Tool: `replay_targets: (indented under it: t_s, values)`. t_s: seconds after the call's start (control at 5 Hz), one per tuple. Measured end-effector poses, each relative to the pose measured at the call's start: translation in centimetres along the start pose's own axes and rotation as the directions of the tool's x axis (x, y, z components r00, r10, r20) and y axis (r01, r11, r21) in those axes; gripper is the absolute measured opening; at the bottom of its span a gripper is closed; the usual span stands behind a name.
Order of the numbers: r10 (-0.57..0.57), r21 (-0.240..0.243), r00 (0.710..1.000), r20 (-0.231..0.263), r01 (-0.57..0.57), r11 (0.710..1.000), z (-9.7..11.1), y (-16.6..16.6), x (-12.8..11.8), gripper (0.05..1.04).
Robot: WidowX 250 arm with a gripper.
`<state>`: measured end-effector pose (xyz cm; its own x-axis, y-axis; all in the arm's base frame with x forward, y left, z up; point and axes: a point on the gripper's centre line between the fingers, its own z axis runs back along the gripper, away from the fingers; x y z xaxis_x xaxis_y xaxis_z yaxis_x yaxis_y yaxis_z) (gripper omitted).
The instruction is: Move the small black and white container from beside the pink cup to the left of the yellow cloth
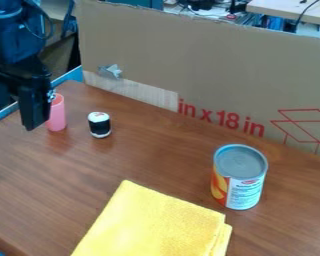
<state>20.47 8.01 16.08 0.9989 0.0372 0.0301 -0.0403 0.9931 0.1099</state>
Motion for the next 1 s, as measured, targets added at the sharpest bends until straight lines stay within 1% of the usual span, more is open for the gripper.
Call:
replay_targets:
  t_s: [0.2,0.4,0.6,0.8,1.0]
  values:
    - [-0.002,-0.005,1.0,-0.018,0.002,1.0,-0.5,-0.1,-0.1,1.001]
    - [-0.012,-0.039,1.0,0.002,0.012,0.999,-1.0,0.1,3.1,1.001]
    - [-0.019,-0.046,1.0,0.007,0.019,0.999,-1.8,0.4,5.5,1.001]
    - [-0.085,-0.043,0.996,-0.011,0.085,0.995,-3.2,-0.7,8.1,1.001]
    - [-0.108,-0.036,0.993,-0.052,0.106,0.994,-5.3,-0.9,11.1,1.001]
